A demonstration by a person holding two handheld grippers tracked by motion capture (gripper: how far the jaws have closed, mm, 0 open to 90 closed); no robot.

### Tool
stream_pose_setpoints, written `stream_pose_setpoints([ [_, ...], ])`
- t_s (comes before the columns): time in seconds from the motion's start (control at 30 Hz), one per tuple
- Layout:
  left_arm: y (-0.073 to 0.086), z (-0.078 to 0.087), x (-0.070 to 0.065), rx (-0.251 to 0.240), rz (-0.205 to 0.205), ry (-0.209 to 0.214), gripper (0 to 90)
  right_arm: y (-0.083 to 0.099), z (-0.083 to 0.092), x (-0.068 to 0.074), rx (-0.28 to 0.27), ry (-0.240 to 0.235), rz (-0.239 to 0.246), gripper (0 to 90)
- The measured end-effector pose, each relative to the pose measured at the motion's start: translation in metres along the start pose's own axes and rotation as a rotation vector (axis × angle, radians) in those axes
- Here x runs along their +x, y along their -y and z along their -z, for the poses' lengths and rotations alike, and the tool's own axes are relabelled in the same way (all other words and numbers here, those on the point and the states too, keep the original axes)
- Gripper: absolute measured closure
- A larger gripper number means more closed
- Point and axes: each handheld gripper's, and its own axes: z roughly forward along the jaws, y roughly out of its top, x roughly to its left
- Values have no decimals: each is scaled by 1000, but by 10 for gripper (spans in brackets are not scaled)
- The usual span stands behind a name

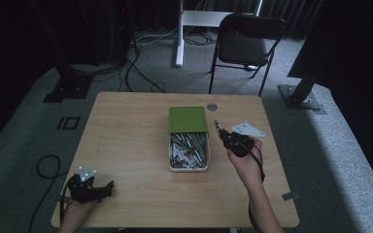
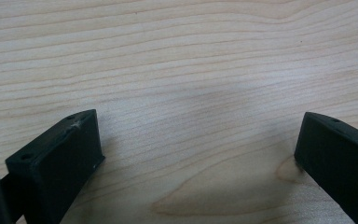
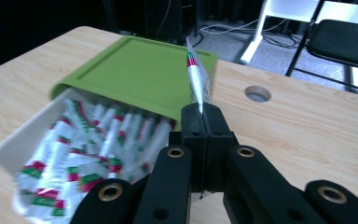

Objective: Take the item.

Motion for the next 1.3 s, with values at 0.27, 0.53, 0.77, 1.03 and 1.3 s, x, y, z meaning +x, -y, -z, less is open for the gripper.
stream_pose_setpoints([
  [0.27, 0, 0, 0, 0, 1, 0, 13, 19, -20, -30, 51, 87, -37, 900],
  [0.53, 0, 0, 0, 0, 1, 0, 13, 36, -45, -54, 94, 140, -71, 900],
  [0.77, 0, 0, 0, 0, 1, 0, 13, 44, -64, -73, 114, 188, -115, 900],
  [1.03, 0, 0, 0, 0, 1, 0, 13, 49, -84, -84, 172, 229, -101, 900],
  [1.3, 0, 0, 0, 0, 1, 0, 13, 55, -101, -86, 205, 227, -101, 900],
])
